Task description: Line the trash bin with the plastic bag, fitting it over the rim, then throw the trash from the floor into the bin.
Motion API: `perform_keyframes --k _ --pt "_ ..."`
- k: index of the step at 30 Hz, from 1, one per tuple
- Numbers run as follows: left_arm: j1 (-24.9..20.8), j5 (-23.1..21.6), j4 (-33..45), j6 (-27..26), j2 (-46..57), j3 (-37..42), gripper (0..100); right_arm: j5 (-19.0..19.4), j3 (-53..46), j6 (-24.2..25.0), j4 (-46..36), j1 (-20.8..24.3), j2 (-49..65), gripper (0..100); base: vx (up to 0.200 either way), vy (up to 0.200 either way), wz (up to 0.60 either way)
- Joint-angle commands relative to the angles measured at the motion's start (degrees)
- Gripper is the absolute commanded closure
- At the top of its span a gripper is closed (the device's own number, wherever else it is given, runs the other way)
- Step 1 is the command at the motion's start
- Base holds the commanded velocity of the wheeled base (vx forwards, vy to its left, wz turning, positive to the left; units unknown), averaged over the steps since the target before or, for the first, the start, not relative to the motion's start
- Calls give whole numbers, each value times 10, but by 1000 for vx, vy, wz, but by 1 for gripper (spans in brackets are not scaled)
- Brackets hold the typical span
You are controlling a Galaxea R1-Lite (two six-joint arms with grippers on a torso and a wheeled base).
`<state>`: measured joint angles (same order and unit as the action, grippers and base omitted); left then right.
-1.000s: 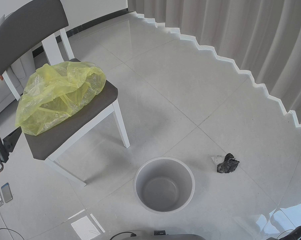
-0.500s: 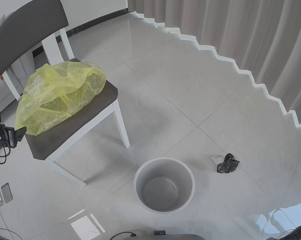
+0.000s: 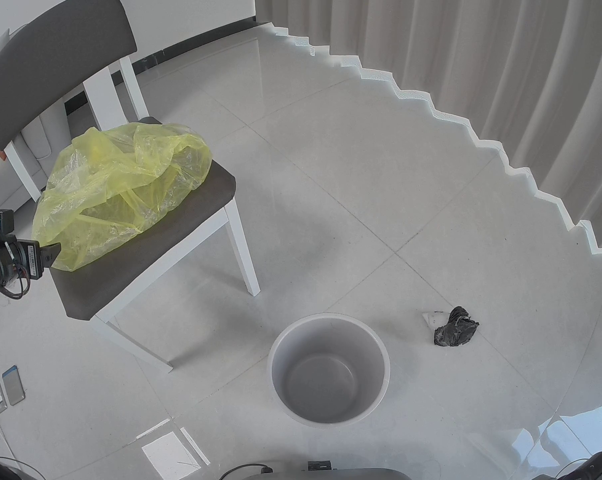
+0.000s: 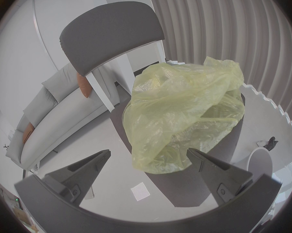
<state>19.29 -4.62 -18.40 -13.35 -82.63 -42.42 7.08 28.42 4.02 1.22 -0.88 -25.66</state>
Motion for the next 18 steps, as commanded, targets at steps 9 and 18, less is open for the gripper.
perform_keyframes --k 9,18 --pt "0 0 -9 2 -75 -39 0 0 7 -4 1 0 -1 0 0 0 0" --pt "5 0 -68 4 -119 -36 0 1 9 -9 0 0 -1 0 0 0 0"
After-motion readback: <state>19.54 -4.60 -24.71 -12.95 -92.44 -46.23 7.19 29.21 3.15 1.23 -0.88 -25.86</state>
